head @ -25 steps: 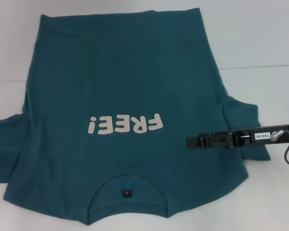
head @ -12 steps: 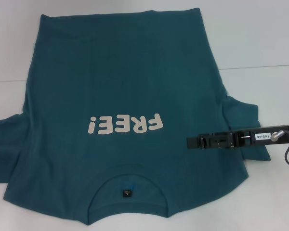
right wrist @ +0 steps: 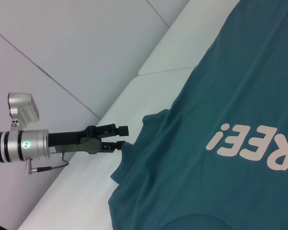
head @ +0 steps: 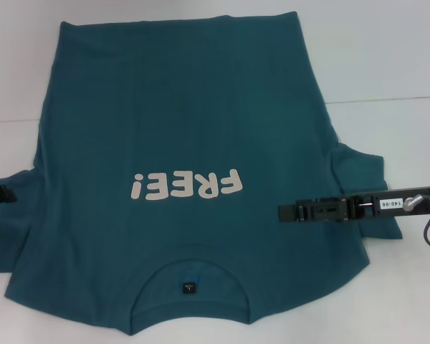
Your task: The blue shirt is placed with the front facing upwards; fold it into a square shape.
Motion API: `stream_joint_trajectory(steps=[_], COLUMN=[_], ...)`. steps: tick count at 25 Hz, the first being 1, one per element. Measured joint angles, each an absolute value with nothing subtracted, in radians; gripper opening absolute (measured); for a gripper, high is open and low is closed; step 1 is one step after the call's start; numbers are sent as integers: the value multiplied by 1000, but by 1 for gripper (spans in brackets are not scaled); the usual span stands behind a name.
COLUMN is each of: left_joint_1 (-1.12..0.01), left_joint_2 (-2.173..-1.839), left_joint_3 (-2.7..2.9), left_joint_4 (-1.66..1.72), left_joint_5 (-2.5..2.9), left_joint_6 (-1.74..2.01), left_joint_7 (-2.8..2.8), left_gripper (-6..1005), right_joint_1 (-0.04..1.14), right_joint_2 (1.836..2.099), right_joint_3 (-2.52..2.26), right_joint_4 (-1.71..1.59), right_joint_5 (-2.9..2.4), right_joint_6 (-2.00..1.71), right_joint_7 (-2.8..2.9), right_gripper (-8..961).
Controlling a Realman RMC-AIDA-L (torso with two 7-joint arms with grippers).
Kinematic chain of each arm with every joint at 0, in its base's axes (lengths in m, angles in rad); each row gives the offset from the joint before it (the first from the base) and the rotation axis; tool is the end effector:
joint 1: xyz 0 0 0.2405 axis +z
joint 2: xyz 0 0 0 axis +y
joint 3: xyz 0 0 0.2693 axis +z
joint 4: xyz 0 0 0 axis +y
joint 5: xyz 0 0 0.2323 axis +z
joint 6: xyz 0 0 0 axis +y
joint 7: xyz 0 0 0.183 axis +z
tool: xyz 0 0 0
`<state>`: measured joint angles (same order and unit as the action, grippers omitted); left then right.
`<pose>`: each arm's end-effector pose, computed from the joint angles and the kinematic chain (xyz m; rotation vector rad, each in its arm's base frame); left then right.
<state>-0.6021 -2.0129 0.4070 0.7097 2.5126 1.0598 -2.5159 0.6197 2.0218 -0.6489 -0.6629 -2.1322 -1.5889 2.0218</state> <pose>-0.3943 0.4293 0.0440 -1.6080 -1.8054 -0.4362 0.2642 0.3877 -0.0199 -2.6111 1.4158 0.6418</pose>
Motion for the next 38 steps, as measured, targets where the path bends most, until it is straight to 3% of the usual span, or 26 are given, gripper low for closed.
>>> stream_joint_trajectory(steps=[2,38], left_joint_1=[-602,-628], left_joint_2=[-2013,-2007], left_joint_3=[408,411], left_joint_4=[709,699], left_joint_5=[2513,2542], left_joint_6=[1059,1138], left_joint_7=[-2519,-2574], left_gripper=[957,863], right_joint_1=[620,615], right_joint_2=[2022,2022], right_joint_3=[-649,-647], right_joint_4=[-663,-663], right_joint_5=[-2132,-2132], right_joint_6=[-1589,-1583], right_joint_7=[2022,2022], right_gripper=[871,861])
